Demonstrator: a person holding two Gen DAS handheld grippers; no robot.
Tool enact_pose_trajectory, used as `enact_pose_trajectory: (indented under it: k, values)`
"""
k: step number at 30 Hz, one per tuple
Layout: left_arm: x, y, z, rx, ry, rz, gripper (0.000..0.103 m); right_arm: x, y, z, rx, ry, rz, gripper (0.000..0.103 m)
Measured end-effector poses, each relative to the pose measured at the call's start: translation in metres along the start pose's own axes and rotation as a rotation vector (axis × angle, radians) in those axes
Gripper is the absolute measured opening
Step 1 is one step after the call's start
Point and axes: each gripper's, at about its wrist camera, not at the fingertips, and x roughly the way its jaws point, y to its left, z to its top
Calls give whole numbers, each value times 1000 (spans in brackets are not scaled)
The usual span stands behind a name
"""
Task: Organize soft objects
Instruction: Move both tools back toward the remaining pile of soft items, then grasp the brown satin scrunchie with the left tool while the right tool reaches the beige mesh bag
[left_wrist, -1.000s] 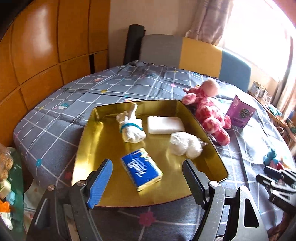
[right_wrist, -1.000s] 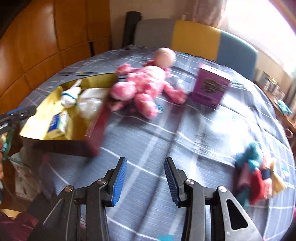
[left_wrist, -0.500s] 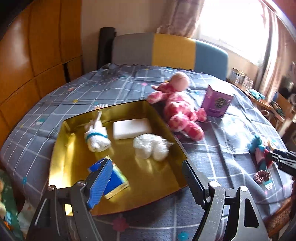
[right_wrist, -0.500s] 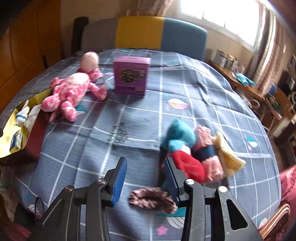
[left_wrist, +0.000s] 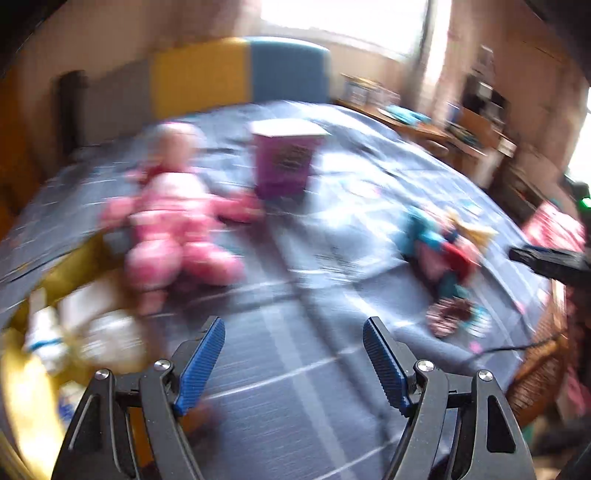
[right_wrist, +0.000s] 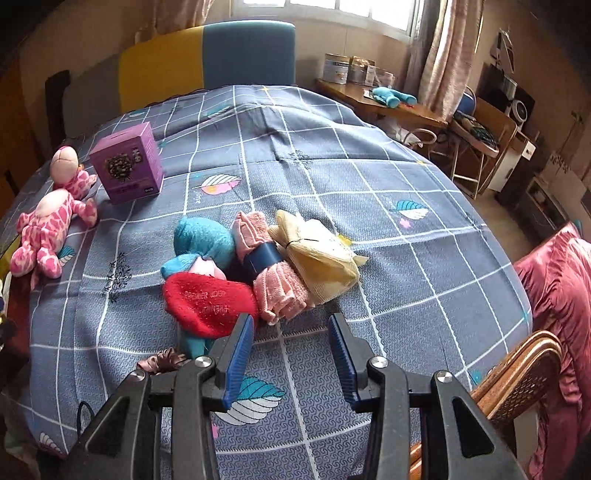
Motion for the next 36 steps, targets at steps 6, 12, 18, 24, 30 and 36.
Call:
enact_pose_trajectory:
  k: [6, 12, 18, 24, 30, 36]
  values:
    - [54, -71, 15, 202, 73, -219, 72, 9, -8, -4, 53, 27, 60, 42]
    - [90, -140, 11, 416, 136, -306, 72, 19, -19, -6, 136, 82, 140, 42]
    - [113, -172, 3, 437, 198, -387, 70, 23, -26, -8, 193, 106, 186, 42]
    - [124, -170, -4, 369, 217, -432, 20, 26, -29, -8, 215, 124, 214, 42]
    - [94, -125, -4, 213, 134, -438, 20, 26, -26, -8, 197, 136, 200, 42]
    - [73, -60, -14, 65, 56, -215, 20, 25, -24, -8, 182, 138, 166, 42]
